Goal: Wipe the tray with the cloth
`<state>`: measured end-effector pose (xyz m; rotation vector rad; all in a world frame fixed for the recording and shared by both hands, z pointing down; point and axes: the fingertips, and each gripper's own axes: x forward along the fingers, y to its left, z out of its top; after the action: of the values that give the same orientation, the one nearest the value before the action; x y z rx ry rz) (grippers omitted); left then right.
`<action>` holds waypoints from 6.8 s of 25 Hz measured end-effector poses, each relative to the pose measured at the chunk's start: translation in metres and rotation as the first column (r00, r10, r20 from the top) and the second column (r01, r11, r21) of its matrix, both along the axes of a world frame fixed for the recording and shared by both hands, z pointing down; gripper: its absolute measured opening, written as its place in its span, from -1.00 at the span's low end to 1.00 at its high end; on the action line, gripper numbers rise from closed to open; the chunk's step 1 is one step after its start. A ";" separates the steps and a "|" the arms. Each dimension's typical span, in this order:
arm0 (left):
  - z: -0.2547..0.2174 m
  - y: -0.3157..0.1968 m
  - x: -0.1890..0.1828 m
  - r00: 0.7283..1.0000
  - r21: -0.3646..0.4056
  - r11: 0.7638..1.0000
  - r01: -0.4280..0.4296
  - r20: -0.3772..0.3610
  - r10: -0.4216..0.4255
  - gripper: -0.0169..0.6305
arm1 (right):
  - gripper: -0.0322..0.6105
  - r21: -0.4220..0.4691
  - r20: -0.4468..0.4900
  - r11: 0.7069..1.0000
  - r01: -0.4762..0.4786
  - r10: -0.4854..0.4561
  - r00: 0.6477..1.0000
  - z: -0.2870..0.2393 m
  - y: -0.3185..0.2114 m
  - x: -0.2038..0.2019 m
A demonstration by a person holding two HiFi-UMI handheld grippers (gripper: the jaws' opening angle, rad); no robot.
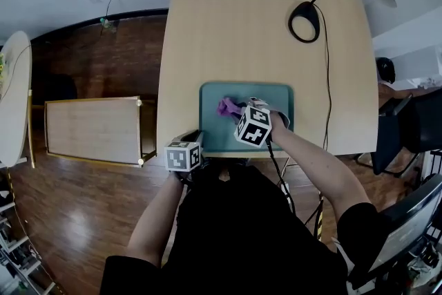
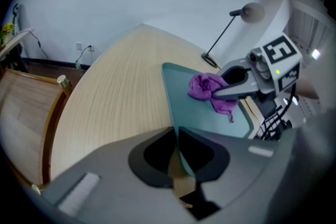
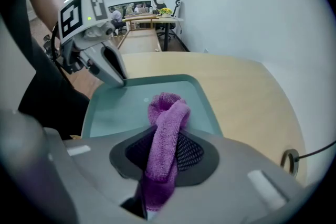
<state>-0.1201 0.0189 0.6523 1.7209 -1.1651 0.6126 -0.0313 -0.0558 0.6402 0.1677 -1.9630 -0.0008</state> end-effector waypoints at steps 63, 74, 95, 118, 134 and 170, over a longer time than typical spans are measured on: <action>0.002 -0.046 0.004 0.963 -0.181 0.981 -0.075 -0.267 0.025 -0.79 | -0.63 -0.278 -0.085 0.825 -0.491 0.488 0.869 0.010 -0.047 -0.051; 0.006 -0.048 -0.005 0.971 -0.174 0.983 -0.052 -0.237 0.009 -0.79 | -0.63 -0.456 -0.042 0.716 -0.529 0.576 0.816 0.015 0.088 -0.057; 0.010 -0.047 -0.009 0.990 -0.147 0.979 -0.140 -0.049 0.134 -0.77 | -0.63 -0.309 -0.018 0.582 -0.752 0.787 0.616 0.017 0.077 0.134; -0.012 -0.021 -0.023 0.999 -0.080 0.997 -0.022 0.030 0.024 -0.48 | -0.63 -0.280 0.162 0.433 -0.857 0.901 0.403 -0.024 0.007 0.256; -0.044 0.033 -0.049 0.993 -0.059 0.992 0.108 0.053 -0.105 -0.53 | -0.54 -0.290 0.034 0.304 -0.908 0.951 0.307 0.026 -0.020 0.317; -0.215 0.148 -0.021 0.996 0.530 0.846 -0.057 -0.032 0.087 -0.63 | -0.41 -0.235 0.682 0.318 -0.918 0.728 0.078 -0.240 0.206 0.204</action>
<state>-0.1409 0.1666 0.4376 2.2404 -1.3154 0.2912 0.1730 0.1499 0.4001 1.7775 -2.2810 0.6976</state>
